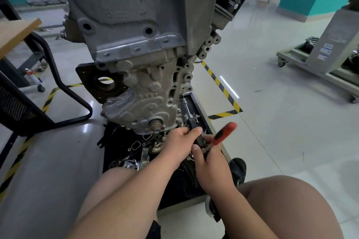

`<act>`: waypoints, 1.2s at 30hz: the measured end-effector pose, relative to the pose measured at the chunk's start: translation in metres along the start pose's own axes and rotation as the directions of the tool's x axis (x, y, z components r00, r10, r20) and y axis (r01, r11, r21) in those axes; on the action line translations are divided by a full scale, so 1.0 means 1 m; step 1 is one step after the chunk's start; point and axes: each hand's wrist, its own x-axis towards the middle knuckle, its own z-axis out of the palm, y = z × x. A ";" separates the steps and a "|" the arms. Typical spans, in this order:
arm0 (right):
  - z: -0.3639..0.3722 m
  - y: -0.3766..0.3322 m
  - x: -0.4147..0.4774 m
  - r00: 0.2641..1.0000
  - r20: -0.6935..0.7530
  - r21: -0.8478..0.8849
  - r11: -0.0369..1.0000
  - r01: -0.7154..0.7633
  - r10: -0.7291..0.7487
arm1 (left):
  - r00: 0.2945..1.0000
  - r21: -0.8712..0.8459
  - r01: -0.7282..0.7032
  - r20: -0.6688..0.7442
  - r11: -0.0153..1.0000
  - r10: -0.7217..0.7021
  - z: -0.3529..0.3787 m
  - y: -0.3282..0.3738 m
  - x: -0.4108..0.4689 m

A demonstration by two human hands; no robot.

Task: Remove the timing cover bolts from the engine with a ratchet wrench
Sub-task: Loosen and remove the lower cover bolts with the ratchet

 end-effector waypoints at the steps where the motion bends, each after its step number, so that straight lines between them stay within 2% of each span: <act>1: 0.000 0.000 -0.003 1.000 0.008 -0.049 0.998 0.026 -0.025 | 1.000 -0.006 -0.002 -0.009 1.000 0.002 0.001 0.001 0.000; 4: 0.002 0.000 -0.009 0.997 -0.044 -0.077 0.996 0.053 -0.057 | 1.000 -0.017 -0.004 -0.005 1.000 0.004 0.002 -0.001 0.002; 7: 0.002 0.002 -0.008 0.999 -0.045 -0.025 1.000 0.011 -0.012 | 1.000 0.013 0.028 0.006 1.000 -0.028 0.001 -0.001 0.005; 9: 0.003 0.002 -0.006 0.999 -0.031 0.086 0.996 -0.029 0.032 | 0.996 0.012 0.069 0.057 0.998 -0.069 -0.002 0.001 0.005; 11: 0.006 -0.004 -0.004 0.994 -0.001 0.299 0.948 -0.107 0.113 | 0.987 -0.048 0.115 0.116 0.992 -0.109 -0.007 0.004 0.005; 13: 0.008 -0.010 -0.002 0.970 0.086 0.559 0.795 -0.236 0.227 | 0.974 -0.127 0.163 0.177 0.978 -0.139 -0.012 0.007 0.005; 15: 0.007 -0.015 -0.001 0.930 0.230 0.759 0.545 -0.356 0.287 | 0.963 -0.186 0.200 0.217 0.962 -0.158 -0.015 0.010 0.005; 17: 0.003 -0.018 0.000 0.875 0.390 0.844 0.268 -0.464 0.287 | 0.957 -0.196 0.209 0.244 0.958 -0.159 -0.015 0.010 0.004; 19: -0.001 -0.020 0.000 0.827 0.504 0.850 0.029 -0.526 0.248 | 0.950 -0.158 0.211 0.266 0.965 -0.164 -0.014 0.008 0.002; 21: -0.002 -0.019 0.002 0.806 0.551 0.834 -0.116 -0.539 0.216 | 0.949 -0.141 0.210 0.269 0.968 -0.166 -0.011 0.007 0.000; 23: 0.000 -0.019 0.003 0.798 0.562 0.827 -0.157 -0.540 0.216 | 0.952 -0.141 0.194 0.267 0.971 -0.152 -0.008 0.006 0.000; 28: 0.003 -0.014 0.005 0.804 0.538 0.842 -0.112 -0.528 0.253 | 0.965 -0.134 0.170 0.225 0.976 -0.137 -0.004 0.003 0.000; 31: 0.004 -0.011 0.006 0.818 0.491 0.855 0.017 -0.519 0.298 | 0.971 -0.128 0.152 0.205 0.980 -0.124 -0.004 0.001 0.002; 32: 0.005 -0.010 0.006 0.825 0.459 0.849 0.113 -0.517 0.329 | 0.973 -0.127 0.147 0.199 0.981 -0.120 -0.004 0.001 0.003; 33: 0.006 -0.009 0.006 0.841 0.401 0.825 0.256 -0.503 0.363 | 0.974 -0.124 0.141 0.193 0.982 -0.116 -0.004 0.001 0.004; 35: 0.006 -0.008 0.004 0.907 0.202 0.672 0.621 -0.403 0.370 | 0.979 -0.112 0.122 0.175 0.986 -0.101 -0.005 -0.001 0.004; 36: 0.004 -0.008 0.003 0.945 0.091 0.539 0.783 -0.311 0.313 | 0.983 -0.102 0.108 0.160 0.989 -0.091 -0.004 -0.002 0.004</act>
